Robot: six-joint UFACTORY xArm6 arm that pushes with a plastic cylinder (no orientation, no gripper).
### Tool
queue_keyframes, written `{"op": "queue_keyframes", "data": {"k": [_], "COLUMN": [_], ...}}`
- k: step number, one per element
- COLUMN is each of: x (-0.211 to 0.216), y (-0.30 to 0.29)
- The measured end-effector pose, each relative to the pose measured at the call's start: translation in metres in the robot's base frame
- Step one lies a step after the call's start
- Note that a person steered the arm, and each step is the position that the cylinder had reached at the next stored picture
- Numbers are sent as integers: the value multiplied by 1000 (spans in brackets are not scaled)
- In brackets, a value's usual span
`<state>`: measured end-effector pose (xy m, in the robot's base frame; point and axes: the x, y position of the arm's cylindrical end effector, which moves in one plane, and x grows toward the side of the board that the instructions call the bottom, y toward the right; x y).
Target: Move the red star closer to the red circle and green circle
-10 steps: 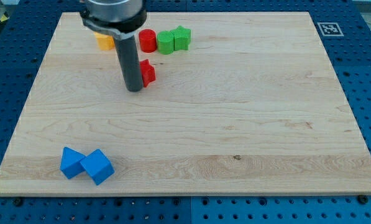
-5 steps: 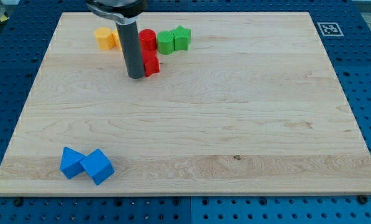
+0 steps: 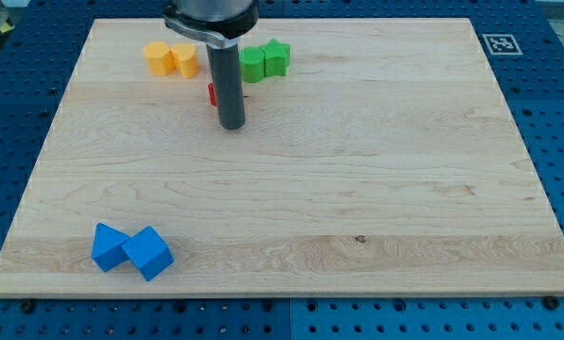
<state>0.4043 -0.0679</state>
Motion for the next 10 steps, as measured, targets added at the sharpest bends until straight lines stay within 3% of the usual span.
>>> {"op": "queue_keyframes", "data": {"k": [2,10], "x": [-23,-35], "y": [-14,-16]}}
